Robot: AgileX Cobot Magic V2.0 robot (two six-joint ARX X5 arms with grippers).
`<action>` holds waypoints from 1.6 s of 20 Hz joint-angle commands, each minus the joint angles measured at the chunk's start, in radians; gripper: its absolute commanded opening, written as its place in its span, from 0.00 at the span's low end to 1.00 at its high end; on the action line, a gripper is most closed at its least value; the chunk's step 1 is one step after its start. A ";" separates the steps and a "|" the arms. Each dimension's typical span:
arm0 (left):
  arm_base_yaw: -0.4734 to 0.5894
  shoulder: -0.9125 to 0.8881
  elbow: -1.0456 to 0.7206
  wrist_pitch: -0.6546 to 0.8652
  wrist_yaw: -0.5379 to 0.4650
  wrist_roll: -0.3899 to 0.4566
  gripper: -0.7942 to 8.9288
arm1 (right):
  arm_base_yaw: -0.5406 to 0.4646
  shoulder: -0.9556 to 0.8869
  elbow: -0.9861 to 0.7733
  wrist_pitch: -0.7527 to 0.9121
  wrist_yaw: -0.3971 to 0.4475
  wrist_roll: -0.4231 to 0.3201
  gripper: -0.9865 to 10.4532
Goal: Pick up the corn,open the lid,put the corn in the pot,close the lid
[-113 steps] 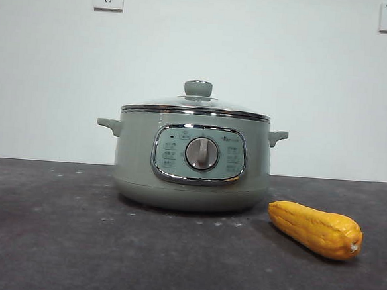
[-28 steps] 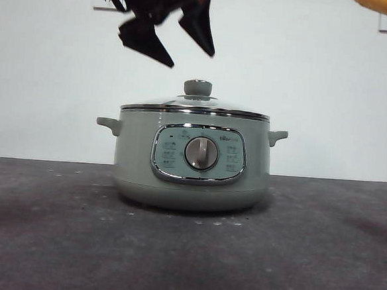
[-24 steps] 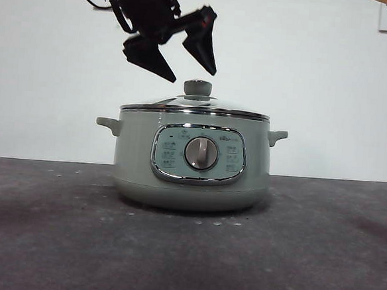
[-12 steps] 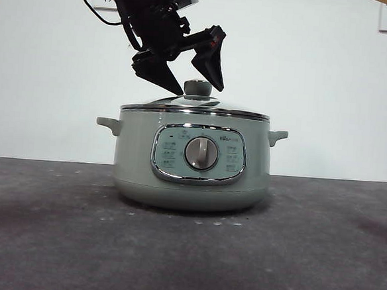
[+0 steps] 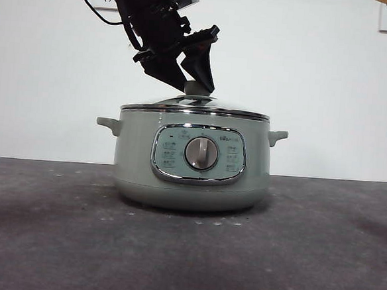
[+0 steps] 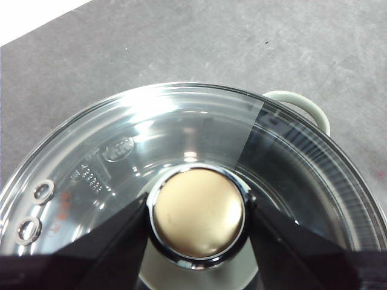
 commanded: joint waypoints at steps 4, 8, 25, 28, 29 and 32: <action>0.002 0.010 0.018 0.009 0.004 0.007 0.07 | 0.000 -0.002 0.006 0.004 0.003 0.010 0.08; 0.002 -0.001 0.052 0.006 0.004 0.005 0.07 | 0.000 -0.002 0.006 0.005 0.003 0.010 0.08; 0.129 -0.352 0.117 -0.257 0.052 -0.016 0.08 | 0.000 0.125 0.007 0.257 -0.071 0.002 0.08; 0.161 -0.415 0.113 -0.368 0.053 0.023 0.08 | 0.000 0.241 0.050 0.321 -0.100 -0.007 0.08; 0.168 -0.434 0.112 -0.399 0.056 0.027 0.08 | 0.000 0.290 0.085 0.321 -0.110 -0.028 0.08; 0.173 -0.497 0.112 -0.468 0.067 0.048 0.08 | 0.000 0.455 0.230 0.308 -0.138 -0.064 0.08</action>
